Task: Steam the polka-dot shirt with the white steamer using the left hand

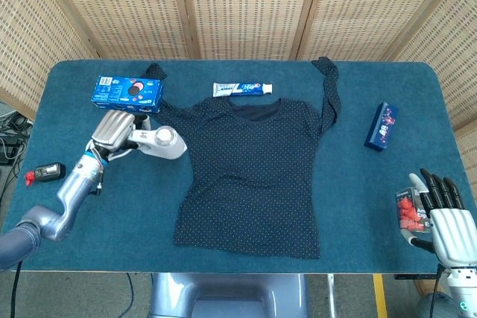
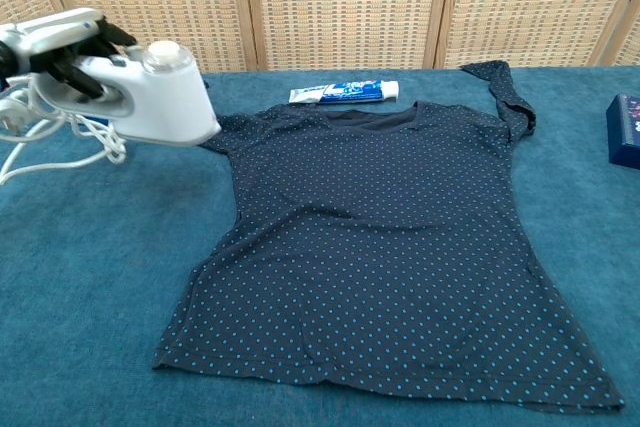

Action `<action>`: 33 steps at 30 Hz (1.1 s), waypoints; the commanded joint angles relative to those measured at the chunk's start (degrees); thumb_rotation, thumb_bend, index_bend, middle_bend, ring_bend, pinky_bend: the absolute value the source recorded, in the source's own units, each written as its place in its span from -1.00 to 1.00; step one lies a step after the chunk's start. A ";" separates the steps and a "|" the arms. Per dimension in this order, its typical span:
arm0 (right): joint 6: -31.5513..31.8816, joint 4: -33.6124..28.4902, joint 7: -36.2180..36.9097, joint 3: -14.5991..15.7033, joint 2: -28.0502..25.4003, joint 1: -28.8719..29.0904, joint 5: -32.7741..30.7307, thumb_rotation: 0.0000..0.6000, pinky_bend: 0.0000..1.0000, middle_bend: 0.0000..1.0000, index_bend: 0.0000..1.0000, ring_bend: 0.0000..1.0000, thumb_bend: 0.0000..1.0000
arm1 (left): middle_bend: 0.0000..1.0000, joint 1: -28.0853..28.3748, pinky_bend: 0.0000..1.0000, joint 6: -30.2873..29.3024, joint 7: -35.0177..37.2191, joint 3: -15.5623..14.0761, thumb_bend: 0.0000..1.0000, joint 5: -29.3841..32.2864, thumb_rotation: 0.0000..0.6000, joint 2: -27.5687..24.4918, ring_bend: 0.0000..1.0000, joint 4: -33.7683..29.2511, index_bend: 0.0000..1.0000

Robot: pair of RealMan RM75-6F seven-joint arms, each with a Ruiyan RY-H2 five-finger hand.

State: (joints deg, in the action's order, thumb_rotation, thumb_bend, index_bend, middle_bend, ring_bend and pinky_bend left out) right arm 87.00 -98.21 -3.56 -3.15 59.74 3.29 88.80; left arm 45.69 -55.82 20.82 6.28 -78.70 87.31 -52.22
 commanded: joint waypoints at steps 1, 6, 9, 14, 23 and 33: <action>-0.36 -0.07 -0.16 0.13 0.15 0.14 0.07 1.00 -1.00 -1.00 -1.00 -1.00 -1.00 | 0.55 0.08 0.70 4.24 1.71 2.65 0.41 4.32 1.00 2.16 0.46 7.35 1.00; -0.95 -0.04 -0.65 0.20 0.41 0.35 -0.18 1.00 -1.00 -1.00 -1.00 -1.00 -1.00 | 0.55 1.00 0.70 8.87 3.76 4.01 0.41 6.64 1.00 6.25 0.46 16.38 1.00; -1.68 -0.26 -0.42 0.33 0.37 0.52 -0.56 1.00 -1.00 -1.00 -1.00 -1.00 -1.00 | 0.55 1.74 0.70 11.64 5.10 4.18 0.41 6.96 1.00 8.77 0.46 20.90 1.00; -2.20 -0.23 -0.86 0.28 0.42 0.72 -1.00 1.00 -1.00 -1.00 -1.00 -1.00 -1.00 | 0.55 2.75 0.70 15.53 6.63 3.61 0.40 6.44 1.00 12.49 0.46 26.86 1.00; -2.47 -0.17 -1.48 0.09 0.70 0.84 -1.66 1.00 -1.00 -1.00 -1.00 -1.00 -1.00 | 0.10 4.51 0.32 17.67 10.21 2.85 -0.33 4.36 1.00 17.20 0.15 32.84 0.42; -2.73 -0.11 -1.40 0.19 0.75 1.00 -1.57 1.00 -1.00 -1.00 -1.00 -1.00 -1.00 | -1.00 4.44 -0.66 16.39 7.41 1.62 -1.00 2.19 1.00 17.29 -0.92 33.43 -0.97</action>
State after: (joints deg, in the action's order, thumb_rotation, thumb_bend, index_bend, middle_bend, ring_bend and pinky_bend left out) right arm 84.27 -98.32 -4.97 -2.96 60.49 4.29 87.24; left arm 50.25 -38.80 28.15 7.88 -76.32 104.89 -17.87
